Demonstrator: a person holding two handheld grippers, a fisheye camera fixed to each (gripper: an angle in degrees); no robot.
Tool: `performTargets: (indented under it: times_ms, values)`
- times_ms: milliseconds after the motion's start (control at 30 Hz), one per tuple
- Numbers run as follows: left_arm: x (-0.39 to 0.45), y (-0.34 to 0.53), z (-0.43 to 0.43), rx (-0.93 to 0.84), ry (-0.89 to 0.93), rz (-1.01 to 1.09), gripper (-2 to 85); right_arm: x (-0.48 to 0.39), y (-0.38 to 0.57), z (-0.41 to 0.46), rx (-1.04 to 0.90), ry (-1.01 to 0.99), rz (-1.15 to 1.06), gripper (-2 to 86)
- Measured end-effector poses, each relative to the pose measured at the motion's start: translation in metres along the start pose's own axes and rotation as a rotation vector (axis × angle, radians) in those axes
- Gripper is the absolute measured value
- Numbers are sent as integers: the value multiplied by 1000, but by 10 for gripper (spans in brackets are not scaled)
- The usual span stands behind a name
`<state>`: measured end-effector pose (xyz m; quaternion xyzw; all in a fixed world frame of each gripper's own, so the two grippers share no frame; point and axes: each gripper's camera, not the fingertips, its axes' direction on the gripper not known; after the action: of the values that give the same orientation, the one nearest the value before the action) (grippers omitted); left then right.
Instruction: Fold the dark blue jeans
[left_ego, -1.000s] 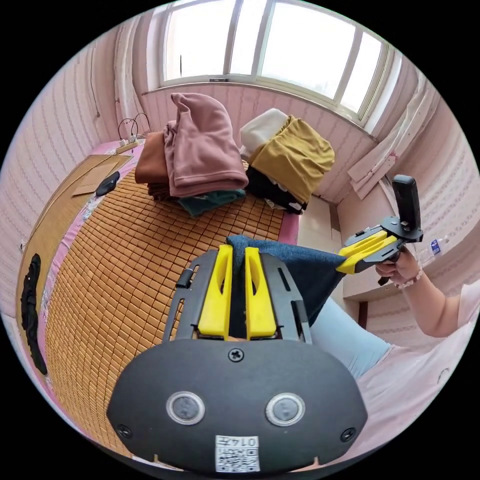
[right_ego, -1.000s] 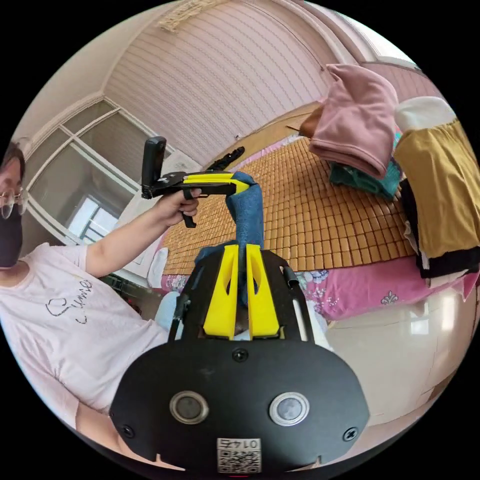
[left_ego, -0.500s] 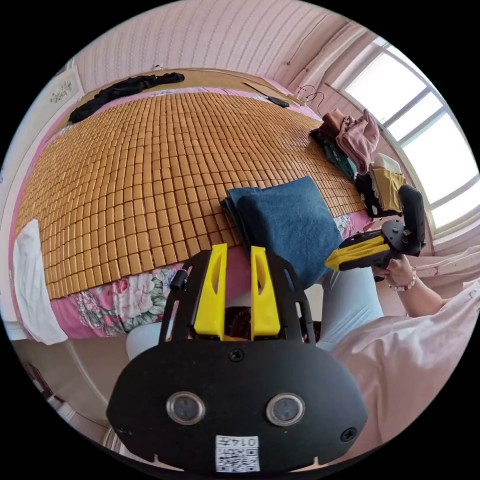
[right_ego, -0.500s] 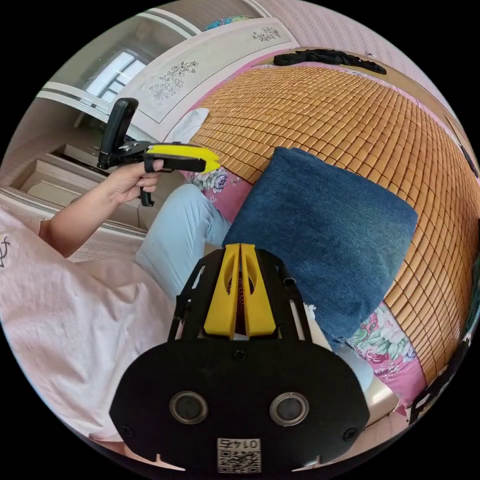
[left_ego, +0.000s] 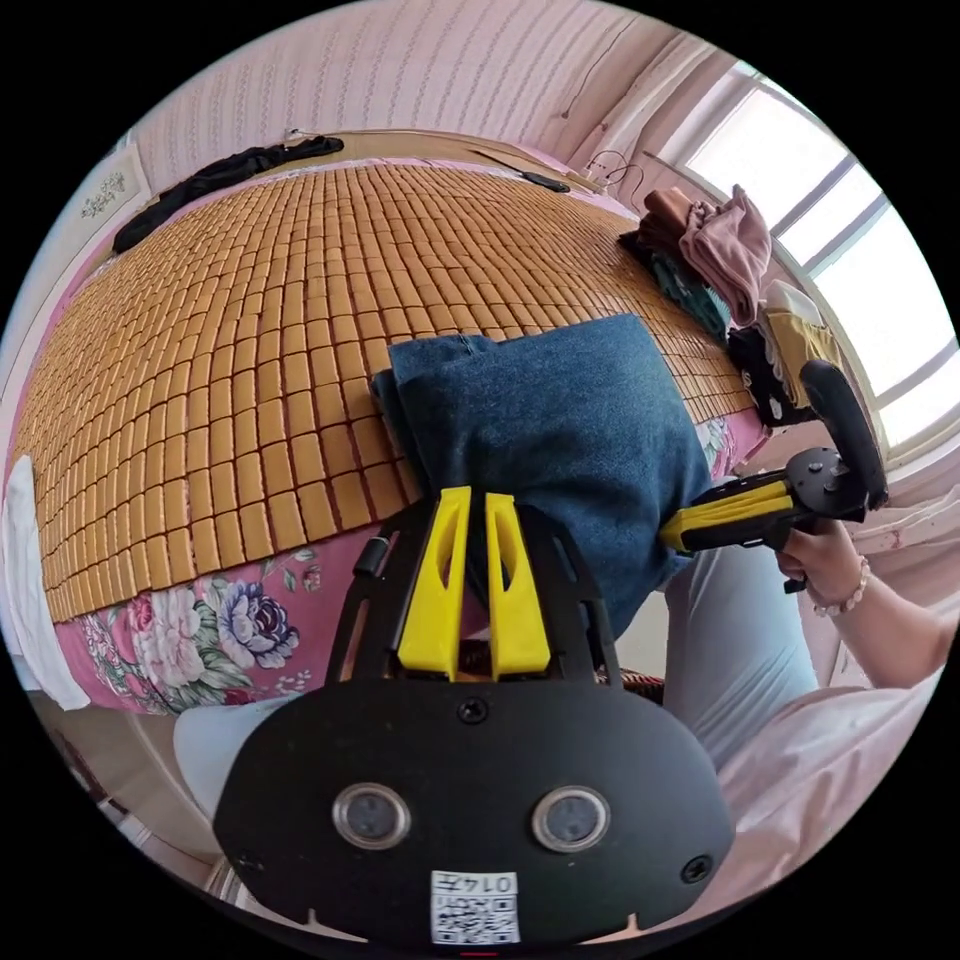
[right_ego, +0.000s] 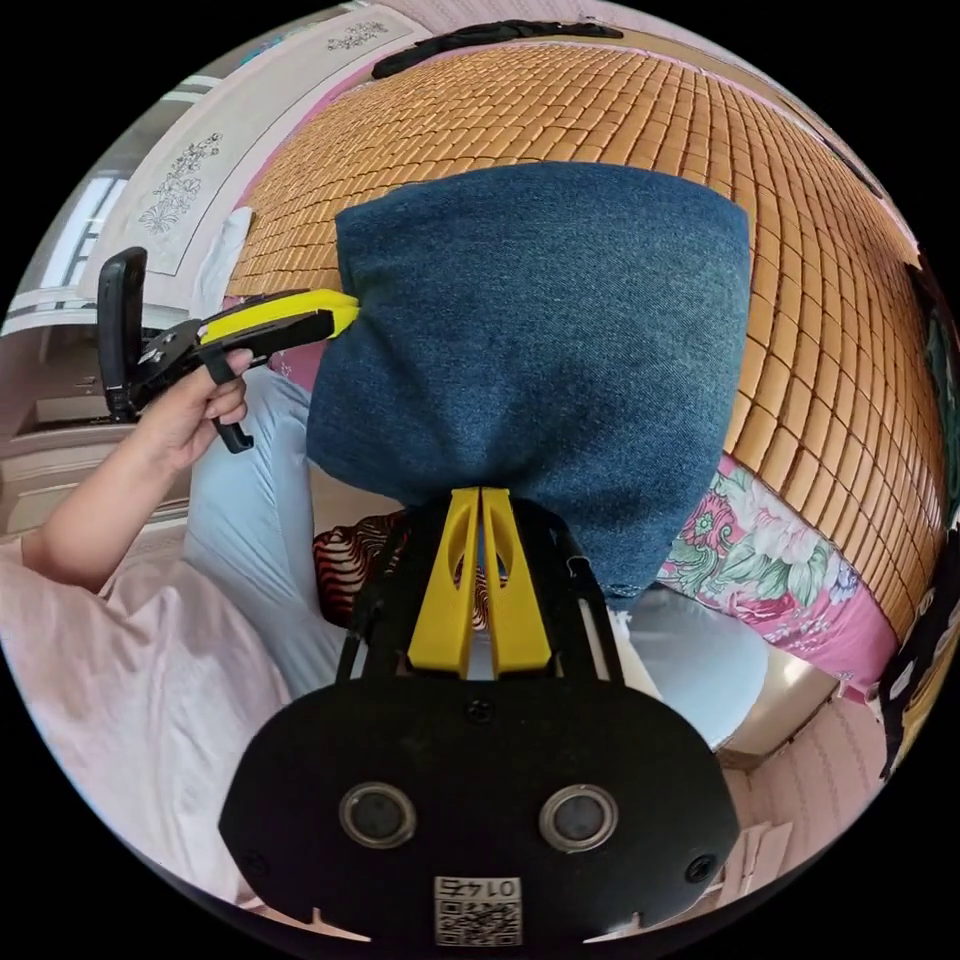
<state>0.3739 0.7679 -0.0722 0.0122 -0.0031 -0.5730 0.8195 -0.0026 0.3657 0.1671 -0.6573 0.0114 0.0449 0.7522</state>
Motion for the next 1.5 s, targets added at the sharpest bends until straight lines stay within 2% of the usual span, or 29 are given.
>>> performTargets:
  times_ms: [67, 133, 200, 267, 400, 467, 500, 633, 733, 800, 900, 1067, 1167, 1333, 1500]
  values:
    - [-7, 6, -31, 31, 51, -20, 91, 8, 10, -31, 147, -64, -64, -5]
    - [-18, 12, -50, 59, 91, -43, 147, 30, 18, -55, 250, -101, -23, 3]
    - [-34, 15, -60, 71, 122, -77, 175, 59, 20, -70, 329, -152, 43, 33]
    - [-50, 16, -64, 70, 153, -70, 186, 97, 17, -72, 402, -165, 133, 109]
    - [-64, 8, -62, 8, 215, -68, 188, 144, -1, -38, 312, -214, 242, 155]
    - [-66, 6, -67, -5, 282, -45, 182, 167, -5, -12, 320, -363, 241, 148]
    - [-66, 5, -68, -17, 285, -45, 181, 174, -1, -10, 347, -384, 263, 142]
    - [-67, 6, -86, -43, 242, 17, 152, 222, 21, 25, 462, -733, 346, 129]
    - [-79, 9, -105, -41, 296, 26, 96, 225, 25, 35, 444, -764, 355, 105]
    - [-88, 14, -116, -30, 349, -2, 76, 211, 22, 28, 409, -653, 298, 72]
    - [-93, 28, -132, -4, 317, -21, 69, 173, 19, 4, 411, -587, 131, 44]
    - [-114, 61, -165, 90, 351, -115, 64, 32, 2, -52, 372, -277, -309, 27]
    - [-136, 90, -193, 199, 409, -219, 64, -43, -14, -64, 353, -193, -505, 24]
    - [-183, 155, -270, 461, 379, -405, 63, -164, -44, -64, 318, -124, -815, 23]
    - [-232, 246, -358, 758, 234, -605, 64, -287, -90, -47, 269, -231, -1087, 22]
